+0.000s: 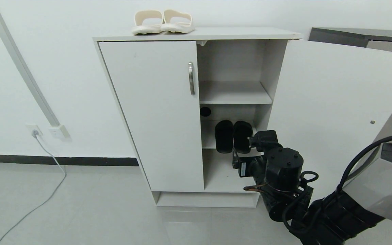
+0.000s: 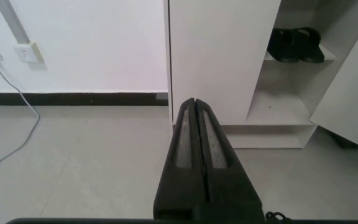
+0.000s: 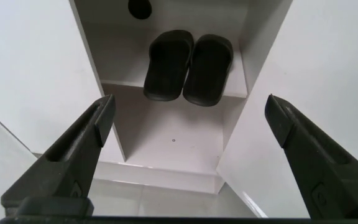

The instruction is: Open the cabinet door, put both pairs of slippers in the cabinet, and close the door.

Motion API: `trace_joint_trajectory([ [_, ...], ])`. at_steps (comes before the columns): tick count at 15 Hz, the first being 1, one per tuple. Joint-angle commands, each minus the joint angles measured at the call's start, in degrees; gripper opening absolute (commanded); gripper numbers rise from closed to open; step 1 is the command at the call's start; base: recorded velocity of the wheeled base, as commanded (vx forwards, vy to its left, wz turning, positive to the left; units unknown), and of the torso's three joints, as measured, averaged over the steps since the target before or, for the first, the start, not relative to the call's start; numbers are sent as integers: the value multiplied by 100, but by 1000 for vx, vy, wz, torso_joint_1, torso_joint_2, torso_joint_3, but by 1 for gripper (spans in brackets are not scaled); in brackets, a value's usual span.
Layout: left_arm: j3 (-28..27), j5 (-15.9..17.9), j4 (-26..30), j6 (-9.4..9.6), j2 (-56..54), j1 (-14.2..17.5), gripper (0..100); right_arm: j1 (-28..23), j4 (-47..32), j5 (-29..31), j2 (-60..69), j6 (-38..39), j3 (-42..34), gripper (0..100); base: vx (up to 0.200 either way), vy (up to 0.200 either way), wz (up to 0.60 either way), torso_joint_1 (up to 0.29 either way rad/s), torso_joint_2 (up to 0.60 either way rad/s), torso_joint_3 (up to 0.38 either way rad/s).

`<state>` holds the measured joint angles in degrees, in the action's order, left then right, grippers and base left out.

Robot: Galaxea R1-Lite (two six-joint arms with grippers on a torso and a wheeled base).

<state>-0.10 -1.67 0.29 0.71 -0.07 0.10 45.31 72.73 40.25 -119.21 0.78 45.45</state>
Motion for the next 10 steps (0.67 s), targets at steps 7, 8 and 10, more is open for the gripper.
trace_joint_trajectory([
  [7,1,26,6,8,7,-1,0,-5,75,-9,3,-25,-141,100,0,171,0,2,1,2],
  [8,1,26,6,8,7,-1,0,4,110,-9,3,-34,-168,100,0,200,0,12,7,-2],
  [10,1,26,6,0,7,-1,0,4,136,-9,12,-43,-212,100,0,200,0,0,-5,7],
])
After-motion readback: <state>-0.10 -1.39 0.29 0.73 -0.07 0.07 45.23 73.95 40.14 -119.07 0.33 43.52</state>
